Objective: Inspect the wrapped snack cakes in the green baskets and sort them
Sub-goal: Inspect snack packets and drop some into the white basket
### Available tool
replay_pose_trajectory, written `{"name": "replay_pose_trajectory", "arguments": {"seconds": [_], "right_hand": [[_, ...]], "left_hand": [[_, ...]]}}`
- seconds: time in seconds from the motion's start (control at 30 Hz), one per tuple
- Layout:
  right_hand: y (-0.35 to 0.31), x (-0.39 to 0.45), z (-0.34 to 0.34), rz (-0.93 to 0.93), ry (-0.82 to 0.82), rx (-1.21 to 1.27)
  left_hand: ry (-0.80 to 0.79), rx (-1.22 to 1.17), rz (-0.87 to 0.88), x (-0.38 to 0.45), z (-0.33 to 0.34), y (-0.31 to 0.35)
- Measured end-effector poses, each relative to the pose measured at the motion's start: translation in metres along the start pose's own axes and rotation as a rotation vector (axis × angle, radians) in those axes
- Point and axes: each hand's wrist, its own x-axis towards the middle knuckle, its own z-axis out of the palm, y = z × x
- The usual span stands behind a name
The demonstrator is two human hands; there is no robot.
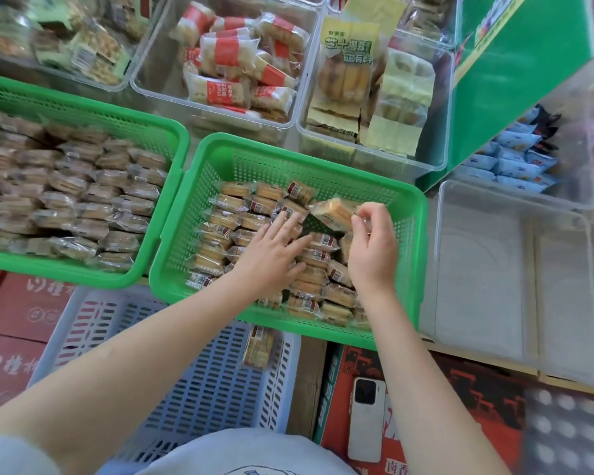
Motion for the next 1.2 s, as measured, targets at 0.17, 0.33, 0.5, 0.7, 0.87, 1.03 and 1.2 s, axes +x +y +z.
{"name": "replay_pose_trajectory", "arguments": {"seconds": [0.17, 0.33, 0.5, 0.7, 0.87, 1.03, 1.2], "right_hand": [[-0.028, -0.026, -0.042, 0.324, 0.028, 0.378], [-0.054, -0.063, -0.06, 0.462, -0.139, 0.559], [-0.067, -0.095, -0.067, 0.394, -0.092, 0.491], [-0.076, -0.123, -0.085, 0.438, -0.162, 0.562], [-0.08, -0.146, -0.108, 0.485, -0.345, 0.778], [-0.086, -0.169, -0.119, 0.293, -0.317, 0.531], [-0.072, -0.185, -0.12, 0.014, -0.203, 0.199]], "left_hand": [[0.084, -0.721, -0.194, -0.031, -0.033, 0.016], [-0.023, -1.712, -0.239, -0.076, -0.068, 0.037], [0.09, -1.919, -0.142, -0.119, -0.071, 0.048], [0.122, -2.022, -0.15, -0.152, -0.063, 0.055], [0.09, -2.078, -0.157, -0.17, -0.061, 0.063], [0.139, -1.989, -0.218, -0.182, -0.06, 0.074], [0.189, -1.837, -0.349, -0.19, -0.056, 0.082]]}}
